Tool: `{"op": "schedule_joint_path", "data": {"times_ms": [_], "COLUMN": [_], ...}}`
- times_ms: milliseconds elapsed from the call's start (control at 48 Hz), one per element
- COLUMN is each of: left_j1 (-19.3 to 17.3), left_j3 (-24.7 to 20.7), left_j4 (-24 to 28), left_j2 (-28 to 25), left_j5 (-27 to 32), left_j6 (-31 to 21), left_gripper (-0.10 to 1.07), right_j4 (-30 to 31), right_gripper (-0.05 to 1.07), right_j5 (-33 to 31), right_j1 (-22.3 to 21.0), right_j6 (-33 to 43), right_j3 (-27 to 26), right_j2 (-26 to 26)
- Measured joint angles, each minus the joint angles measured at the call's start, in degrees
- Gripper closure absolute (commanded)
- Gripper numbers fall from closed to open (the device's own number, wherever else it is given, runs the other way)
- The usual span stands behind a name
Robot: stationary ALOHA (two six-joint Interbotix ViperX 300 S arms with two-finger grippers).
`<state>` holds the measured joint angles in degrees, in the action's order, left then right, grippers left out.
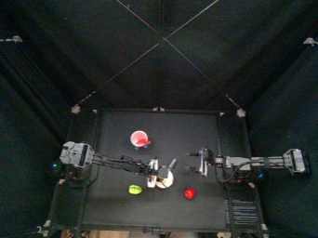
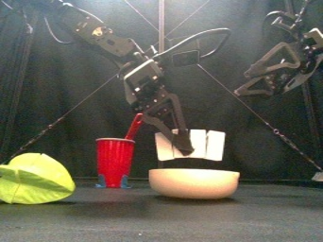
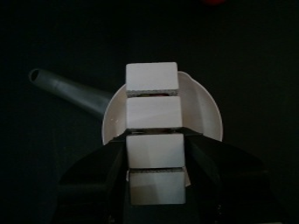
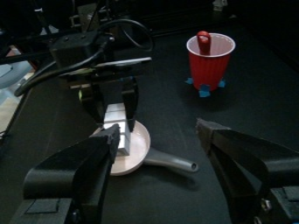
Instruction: Place sushi roll in pan
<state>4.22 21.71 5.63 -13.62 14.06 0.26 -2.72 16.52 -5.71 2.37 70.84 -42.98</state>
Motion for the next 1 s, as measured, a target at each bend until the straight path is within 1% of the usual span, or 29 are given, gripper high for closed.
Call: {"op": "schedule_joint_path", "data": {"times_ms": [417, 729, 875, 1000], "left_j1": [0.6, 0.8, 0.5, 0.6], "left_j3": [-0.4, -0.4, -0.4, -0.4], "left_j4": [0.0, 0.2, 0.2, 0.2], "left_j2": [-0.9, -3.0, -3.2, -3.2], "left_j5": [0.1, 0.0, 0.0, 0.0], "left_j6": [0.0, 0.1, 0.1, 0.1], "left_gripper": [0.41, 0.41, 0.37, 0.3], "right_j4": [0.1, 0.0, 0.0, 0.1], "right_gripper": [0.03, 0.03, 0.03, 0.03], "right_j5": [-0.4, -0.4, -0.4, -0.4], "right_j1": [0.0, 0.0, 0.0, 0.0], "right_j6": [0.0, 0.0, 0.0, 0.0], "right_j3": [-0.1, -0.1, 0.0, 0.0], "right_j2": [0.0, -0.1, 0.0, -0.1]}}
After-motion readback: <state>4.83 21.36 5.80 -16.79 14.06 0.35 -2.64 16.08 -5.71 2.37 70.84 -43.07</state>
